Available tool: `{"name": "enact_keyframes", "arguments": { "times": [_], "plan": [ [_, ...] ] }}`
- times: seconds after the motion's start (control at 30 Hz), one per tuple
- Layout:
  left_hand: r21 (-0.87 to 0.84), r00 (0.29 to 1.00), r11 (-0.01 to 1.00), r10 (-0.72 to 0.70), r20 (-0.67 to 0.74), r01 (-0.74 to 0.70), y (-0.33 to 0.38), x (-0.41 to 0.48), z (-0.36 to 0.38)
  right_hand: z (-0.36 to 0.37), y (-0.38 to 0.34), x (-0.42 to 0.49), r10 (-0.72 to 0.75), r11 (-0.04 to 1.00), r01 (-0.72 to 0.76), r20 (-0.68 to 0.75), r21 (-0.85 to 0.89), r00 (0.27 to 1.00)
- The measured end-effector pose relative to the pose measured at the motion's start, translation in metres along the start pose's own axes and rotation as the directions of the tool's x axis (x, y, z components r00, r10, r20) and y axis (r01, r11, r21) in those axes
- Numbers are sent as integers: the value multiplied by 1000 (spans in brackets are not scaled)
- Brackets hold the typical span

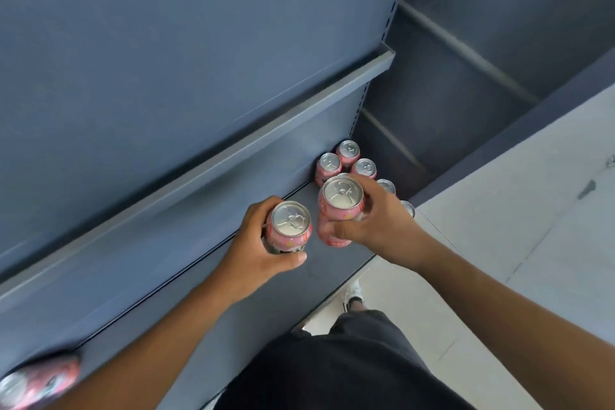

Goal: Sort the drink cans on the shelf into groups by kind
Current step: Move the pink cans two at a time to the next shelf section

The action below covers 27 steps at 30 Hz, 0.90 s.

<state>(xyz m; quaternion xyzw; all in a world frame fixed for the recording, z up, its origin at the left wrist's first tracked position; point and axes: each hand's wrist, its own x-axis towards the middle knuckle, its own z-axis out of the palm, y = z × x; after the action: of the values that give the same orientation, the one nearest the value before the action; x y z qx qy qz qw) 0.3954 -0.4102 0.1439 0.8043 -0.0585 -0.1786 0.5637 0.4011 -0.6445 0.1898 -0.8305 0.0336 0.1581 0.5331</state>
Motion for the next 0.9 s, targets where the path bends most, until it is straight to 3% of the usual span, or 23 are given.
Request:
{"name": "enact_keyframes", "arguments": {
  "times": [0.17,0.5,0.7,0.9],
  "plan": [
    [83,993,996,-2,-115,11,-2,27,23,-17,18,47,37,998,-33,71,-51,997],
    [44,947,983,-160,-278,179,-30,73,62,-25,63,126,-6,992,34,219,-121,976],
    [-38,892,974,-218,-397,221,-67,102,75,-3,96,165,-95,974,127,169,-189,981],
    [47,852,964,-206,-482,260,-112,129,85,17,118,189,-121,958,156,155,-242,981]
  ]
}}
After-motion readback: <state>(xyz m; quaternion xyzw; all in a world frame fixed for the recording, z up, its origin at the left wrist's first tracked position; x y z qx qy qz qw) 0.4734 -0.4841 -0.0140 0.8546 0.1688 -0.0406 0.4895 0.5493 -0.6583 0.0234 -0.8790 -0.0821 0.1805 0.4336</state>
